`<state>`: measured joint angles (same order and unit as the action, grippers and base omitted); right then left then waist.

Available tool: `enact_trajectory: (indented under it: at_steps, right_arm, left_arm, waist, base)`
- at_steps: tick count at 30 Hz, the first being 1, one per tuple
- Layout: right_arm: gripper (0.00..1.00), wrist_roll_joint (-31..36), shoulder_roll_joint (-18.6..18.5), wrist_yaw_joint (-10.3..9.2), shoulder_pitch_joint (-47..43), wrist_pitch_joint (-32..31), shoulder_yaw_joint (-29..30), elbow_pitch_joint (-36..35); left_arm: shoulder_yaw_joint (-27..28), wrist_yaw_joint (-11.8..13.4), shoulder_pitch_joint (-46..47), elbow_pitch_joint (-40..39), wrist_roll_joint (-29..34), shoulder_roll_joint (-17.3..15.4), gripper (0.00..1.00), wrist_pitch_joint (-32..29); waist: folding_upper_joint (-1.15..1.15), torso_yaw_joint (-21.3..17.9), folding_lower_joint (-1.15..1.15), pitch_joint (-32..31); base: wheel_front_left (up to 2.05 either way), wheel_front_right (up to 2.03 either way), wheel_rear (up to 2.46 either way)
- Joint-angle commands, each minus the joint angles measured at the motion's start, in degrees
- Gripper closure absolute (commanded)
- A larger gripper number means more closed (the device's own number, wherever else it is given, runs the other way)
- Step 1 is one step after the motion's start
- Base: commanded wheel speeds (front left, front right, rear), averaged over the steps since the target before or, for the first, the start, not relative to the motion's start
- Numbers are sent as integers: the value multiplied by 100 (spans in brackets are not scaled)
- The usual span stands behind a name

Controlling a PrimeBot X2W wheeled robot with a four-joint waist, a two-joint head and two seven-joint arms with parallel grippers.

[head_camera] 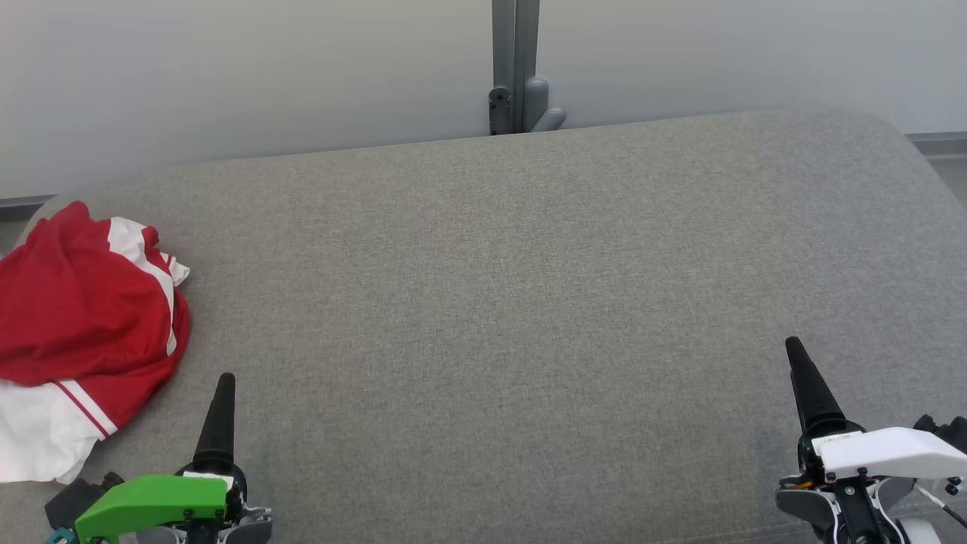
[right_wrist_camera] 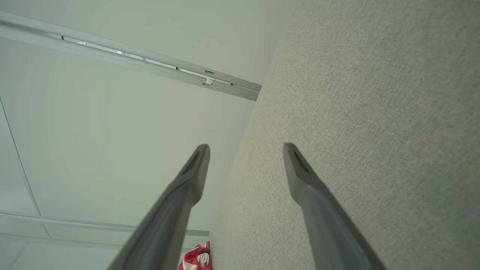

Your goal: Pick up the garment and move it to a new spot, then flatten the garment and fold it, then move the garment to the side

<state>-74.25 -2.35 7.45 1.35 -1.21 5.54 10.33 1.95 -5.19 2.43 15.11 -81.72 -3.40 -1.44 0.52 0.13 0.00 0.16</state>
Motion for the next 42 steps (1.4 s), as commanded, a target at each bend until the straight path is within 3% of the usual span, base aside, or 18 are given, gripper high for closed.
enact_trajectory:
  at_steps: [1,20,42]
  right_arm:
    - [0,303,-53,2,9,68,-12,-168]
    - [0,2829,-261,3,-135,482,-306,-503]
    - [0,4510,-328,3,-192,858,-286,-591]
  left_arm:
    - [-21,31,47,-115,227,-76,0,58]
    - [-267,117,-116,-209,2746,-306,0,480]
    - [-277,67,-300,-178,4511,-364,0,866]
  waist:
    - [-8,2,0,0]
    - [-16,49,0,-19]
    - [-25,97,0,-36]
  base:
    - [0,0,0]
    - [0,0,0]
    - [0,0,0]
